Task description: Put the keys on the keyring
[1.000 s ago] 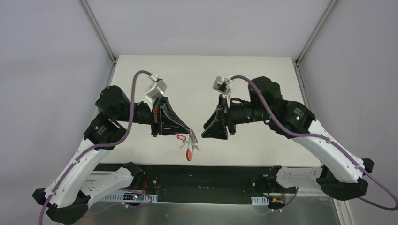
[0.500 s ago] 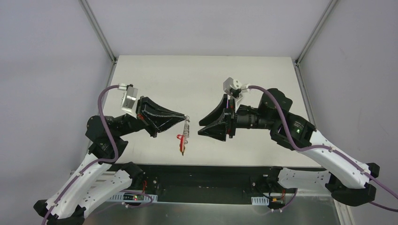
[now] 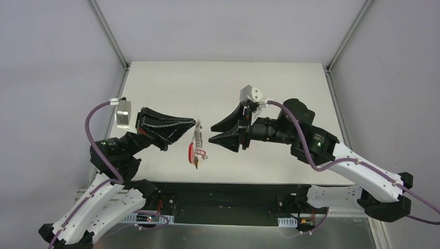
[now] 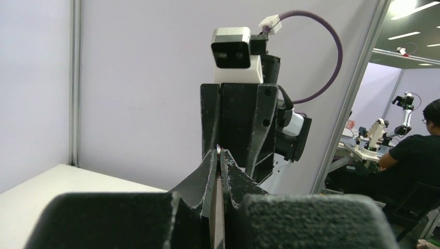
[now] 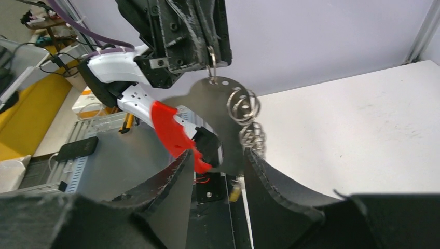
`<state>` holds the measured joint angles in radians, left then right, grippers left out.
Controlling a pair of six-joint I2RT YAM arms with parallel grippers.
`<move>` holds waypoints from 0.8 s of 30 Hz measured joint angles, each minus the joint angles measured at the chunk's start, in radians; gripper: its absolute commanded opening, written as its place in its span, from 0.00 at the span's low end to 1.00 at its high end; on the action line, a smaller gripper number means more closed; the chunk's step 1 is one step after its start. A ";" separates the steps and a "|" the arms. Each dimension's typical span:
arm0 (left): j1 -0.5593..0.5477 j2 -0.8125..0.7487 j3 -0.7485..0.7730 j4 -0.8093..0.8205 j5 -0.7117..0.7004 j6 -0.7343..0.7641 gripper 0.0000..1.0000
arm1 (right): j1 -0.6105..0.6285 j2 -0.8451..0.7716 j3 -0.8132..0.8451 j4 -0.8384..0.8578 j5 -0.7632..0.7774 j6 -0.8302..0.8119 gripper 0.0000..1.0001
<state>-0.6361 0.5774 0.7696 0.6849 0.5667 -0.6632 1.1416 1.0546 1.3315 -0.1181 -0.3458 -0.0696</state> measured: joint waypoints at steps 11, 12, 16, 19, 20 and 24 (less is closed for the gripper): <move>0.000 -0.021 -0.006 0.042 -0.010 -0.031 0.00 | 0.000 0.025 -0.001 0.093 -0.026 -0.162 0.41; 0.000 -0.024 -0.008 0.043 -0.011 -0.032 0.00 | 0.000 0.025 -0.001 0.100 -0.031 -0.169 0.41; 0.000 -0.026 -0.013 0.044 -0.022 -0.034 0.00 | 0.001 0.029 0.001 0.125 -0.051 -0.201 0.39; 0.000 -0.026 -0.015 0.044 -0.026 -0.034 0.00 | 0.002 0.050 0.022 0.133 -0.071 -0.215 0.39; 0.000 -0.026 -0.015 0.045 -0.026 -0.034 0.00 | 0.002 0.059 0.029 0.138 -0.079 -0.219 0.38; 0.000 -0.027 -0.015 0.045 -0.026 -0.035 0.00 | 0.002 0.092 0.055 0.146 -0.105 -0.223 0.37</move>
<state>-0.6361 0.5507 0.7544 0.7296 0.5407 -0.6983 1.1435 1.1465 1.3861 0.0284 -0.4503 -0.2928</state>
